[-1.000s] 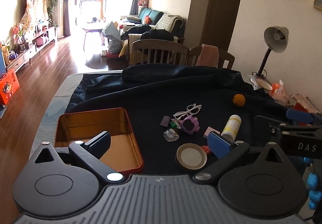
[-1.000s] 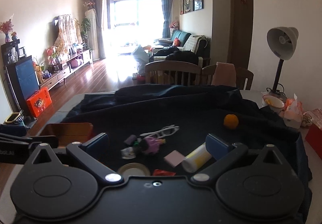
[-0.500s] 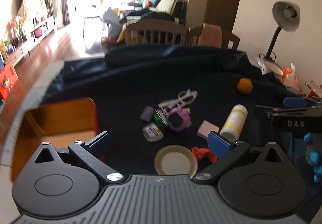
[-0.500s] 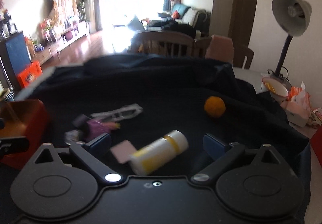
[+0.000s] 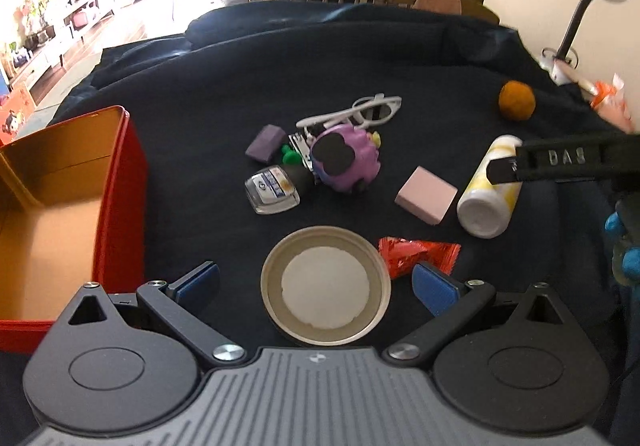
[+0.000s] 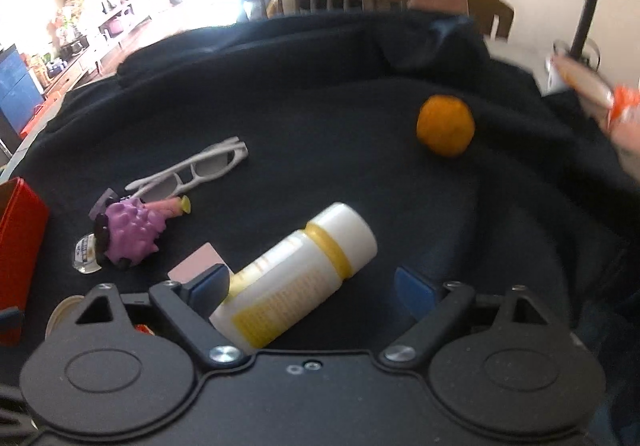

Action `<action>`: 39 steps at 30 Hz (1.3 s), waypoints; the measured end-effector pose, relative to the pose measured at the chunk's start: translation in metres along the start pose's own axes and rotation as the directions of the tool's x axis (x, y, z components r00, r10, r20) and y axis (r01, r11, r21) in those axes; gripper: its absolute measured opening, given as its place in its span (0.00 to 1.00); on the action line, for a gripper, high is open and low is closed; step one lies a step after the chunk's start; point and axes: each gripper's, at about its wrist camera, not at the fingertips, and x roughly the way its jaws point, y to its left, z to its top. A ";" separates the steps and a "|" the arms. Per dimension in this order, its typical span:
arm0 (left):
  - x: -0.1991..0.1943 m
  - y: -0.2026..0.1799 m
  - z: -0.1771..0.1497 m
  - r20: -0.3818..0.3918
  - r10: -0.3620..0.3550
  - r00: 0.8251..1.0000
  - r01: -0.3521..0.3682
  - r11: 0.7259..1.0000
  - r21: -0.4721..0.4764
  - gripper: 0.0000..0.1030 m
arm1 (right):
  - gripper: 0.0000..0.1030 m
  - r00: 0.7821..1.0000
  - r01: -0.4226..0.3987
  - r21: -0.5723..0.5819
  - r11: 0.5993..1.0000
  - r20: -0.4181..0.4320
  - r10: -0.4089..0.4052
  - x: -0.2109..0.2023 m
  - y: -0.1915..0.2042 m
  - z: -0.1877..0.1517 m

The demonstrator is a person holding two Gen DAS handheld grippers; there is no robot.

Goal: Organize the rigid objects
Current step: 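Close the left tool on the beige round tin while the right tool grasps the white bottle, then carry the round tin with the left tool while the right tool carries the bottle to the red box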

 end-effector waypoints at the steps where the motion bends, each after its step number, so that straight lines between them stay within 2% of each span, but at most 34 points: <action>1: 0.003 -0.001 0.000 -0.007 0.002 1.000 -0.002 1.000 0.005 0.99 | 0.88 1.000 -0.011 0.022 1.000 -0.008 0.011 0.002 -0.002 0.001; 6: 0.013 -0.003 -0.001 -0.024 0.018 1.000 -0.017 1.000 0.013 0.99 | 0.82 0.995 -0.046 0.118 0.992 -0.077 0.056 0.016 -0.009 0.006; 9: 0.018 -0.003 0.001 -0.043 0.021 0.999 -0.020 1.000 0.014 0.88 | 0.77 0.992 -0.058 0.169 0.984 -0.104 0.076 0.022 -0.012 0.006; 13: 0.022 -0.003 0.000 -0.051 0.028 0.998 -0.027 0.999 0.016 0.83 | 0.65 0.991 -0.067 0.186 0.980 -0.105 0.088 0.021 -0.012 0.004; 16: 0.024 -0.005 0.001 -0.053 0.023 0.998 -0.022 0.999 0.024 0.75 | 0.57 0.991 -0.069 0.185 0.980 -0.102 0.089 0.020 -0.009 0.005; 18: 0.024 -0.005 0.001 -0.054 0.024 0.998 -0.023 1.000 0.021 0.75 | 0.50 0.992 -0.066 0.182 0.981 -0.095 0.085 0.019 -0.009 0.005; 21: 0.024 -0.003 0.001 -0.058 0.034 0.998 -0.034 0.999 0.010 0.75 | 0.45 0.993 -0.067 0.179 0.982 -0.082 0.083 0.016 -0.011 0.005; 31: 0.009 0.000 0.001 -0.053 0.073 0.996 -0.073 0.997 0.000 0.74 | 0.44 0.993 -0.104 0.155 0.982 -0.040 0.112 -0.005 -0.015 0.000; 39: -0.014 0.012 0.003 -0.035 0.084 0.996 -0.086 0.993 -0.076 0.74 | 0.44 0.984 -0.173 0.116 0.978 -0.009 0.175 -0.035 -0.012 -0.004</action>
